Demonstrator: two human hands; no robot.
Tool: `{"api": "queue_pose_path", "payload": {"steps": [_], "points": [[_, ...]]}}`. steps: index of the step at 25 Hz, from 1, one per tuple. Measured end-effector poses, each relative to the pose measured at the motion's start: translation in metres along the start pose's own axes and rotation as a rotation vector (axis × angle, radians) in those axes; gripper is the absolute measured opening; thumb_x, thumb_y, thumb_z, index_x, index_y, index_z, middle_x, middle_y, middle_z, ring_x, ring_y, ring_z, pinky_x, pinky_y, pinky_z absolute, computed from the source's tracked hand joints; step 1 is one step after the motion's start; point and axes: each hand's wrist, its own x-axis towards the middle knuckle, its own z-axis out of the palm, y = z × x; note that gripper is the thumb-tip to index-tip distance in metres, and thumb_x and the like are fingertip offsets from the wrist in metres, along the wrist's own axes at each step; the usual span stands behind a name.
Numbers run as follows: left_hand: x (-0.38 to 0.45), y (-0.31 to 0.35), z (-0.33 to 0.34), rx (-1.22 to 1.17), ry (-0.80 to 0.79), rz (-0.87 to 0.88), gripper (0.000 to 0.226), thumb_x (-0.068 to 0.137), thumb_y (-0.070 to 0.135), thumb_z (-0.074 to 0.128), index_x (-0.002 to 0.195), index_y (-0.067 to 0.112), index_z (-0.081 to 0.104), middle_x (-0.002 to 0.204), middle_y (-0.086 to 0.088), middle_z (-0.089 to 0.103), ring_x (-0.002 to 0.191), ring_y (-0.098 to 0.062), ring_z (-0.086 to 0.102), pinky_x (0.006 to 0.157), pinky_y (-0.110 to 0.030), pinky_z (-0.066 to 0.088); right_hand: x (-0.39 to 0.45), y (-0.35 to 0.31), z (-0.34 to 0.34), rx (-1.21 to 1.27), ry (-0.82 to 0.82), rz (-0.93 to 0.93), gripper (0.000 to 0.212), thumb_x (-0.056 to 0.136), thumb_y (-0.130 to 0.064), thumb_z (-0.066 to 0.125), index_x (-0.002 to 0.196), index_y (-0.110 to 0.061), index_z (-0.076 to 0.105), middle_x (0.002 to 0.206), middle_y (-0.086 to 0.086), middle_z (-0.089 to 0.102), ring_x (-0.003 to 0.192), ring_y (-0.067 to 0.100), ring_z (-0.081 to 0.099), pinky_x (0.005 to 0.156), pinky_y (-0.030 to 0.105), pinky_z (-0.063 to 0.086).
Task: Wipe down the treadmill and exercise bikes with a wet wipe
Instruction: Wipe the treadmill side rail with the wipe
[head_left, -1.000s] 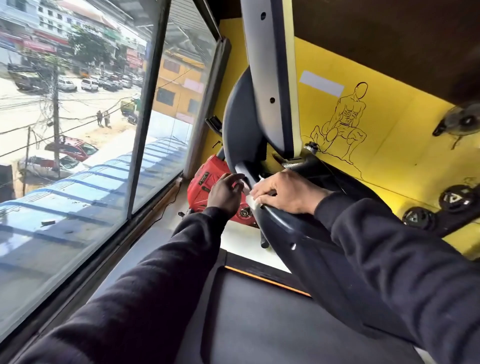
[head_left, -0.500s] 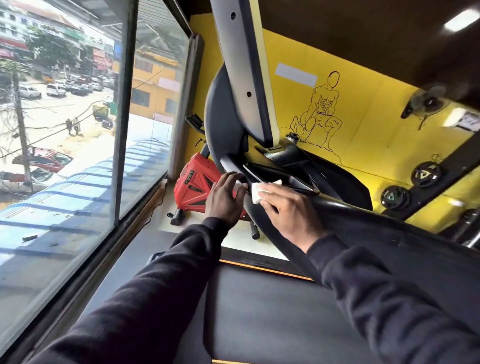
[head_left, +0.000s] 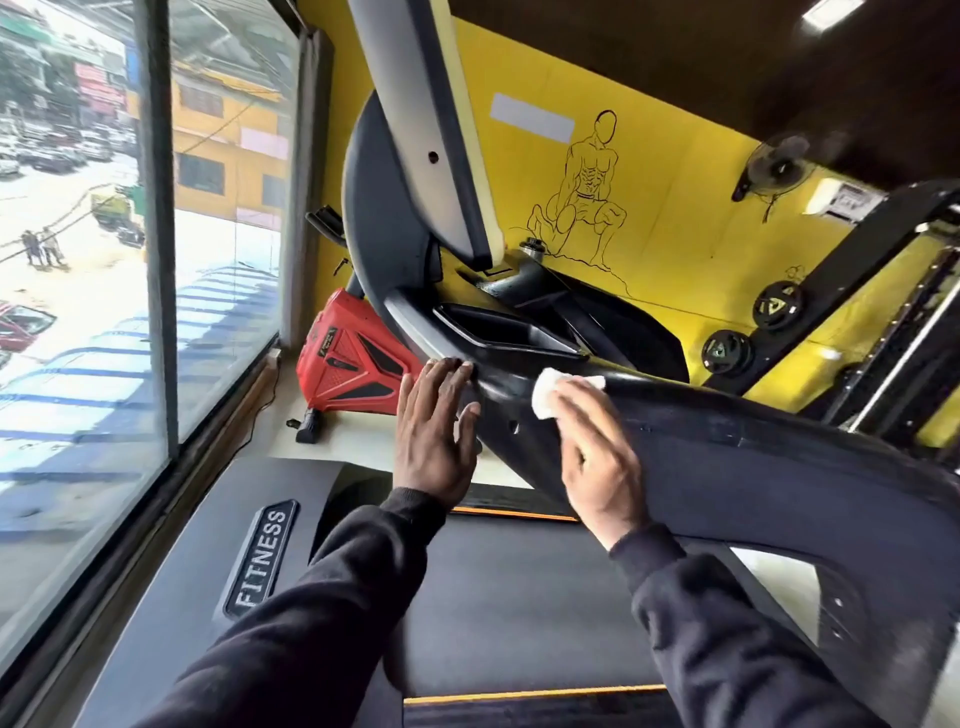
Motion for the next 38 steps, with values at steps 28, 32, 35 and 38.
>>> {"api": "queue_pose_path", "payload": {"steps": [28, 32, 35, 38], "points": [[-0.007, 0.029, 0.016, -0.037, -0.045, 0.219, 0.044, 0.092, 0.018, 0.047, 0.135, 0.010, 0.053, 0.142, -0.014, 0.051, 0.141, -0.039, 0.035, 0.114, -0.060, 0.025, -0.009, -0.039, 0.015, -0.166, 0.117, 0.370, 0.031, 0.094, -0.013, 0.053, 0.121, -0.006, 0.066, 0.116, 0.008, 0.058, 0.102, 0.024, 0.053, 0.090, 0.035, 0.044], [-0.010, 0.032, 0.018, -0.022, -0.074, 0.222, 0.050, 0.091, 0.019, 0.047, 0.140, 0.009, 0.046, 0.147, -0.012, 0.045, 0.144, -0.039, 0.028, 0.114, -0.062, 0.022, -0.009, -0.011, -0.009, -0.217, 0.048, 0.240, 0.021, 0.091, -0.013, 0.062, 0.109, -0.010, 0.073, 0.105, 0.004, 0.066, 0.091, 0.025, 0.058, 0.080, 0.037, 0.048], [-0.010, 0.035, 0.016, 0.015, -0.097, 0.213, 0.055, 0.088, 0.020, 0.051, 0.141, 0.011, 0.044, 0.149, -0.012, 0.043, 0.145, -0.041, 0.026, 0.115, -0.063, 0.019, -0.011, 0.020, -0.030, -0.267, 0.242, 0.466, 0.013, 0.086, -0.006, 0.064, 0.092, -0.007, 0.075, 0.096, 0.008, 0.066, 0.087, 0.026, 0.060, 0.075, 0.043, 0.051], [-0.010, 0.041, 0.019, 0.031, -0.102, 0.225, 0.053, 0.088, 0.021, 0.051, 0.139, 0.007, 0.048, 0.148, -0.013, 0.044, 0.144, -0.043, 0.025, 0.115, -0.063, 0.018, 0.005, -0.010, -0.004, -0.106, 0.155, 0.445, 0.026, 0.086, 0.005, 0.056, 0.106, -0.004, 0.071, 0.106, 0.010, 0.061, 0.095, 0.023, 0.061, 0.085, 0.036, 0.052]]}}
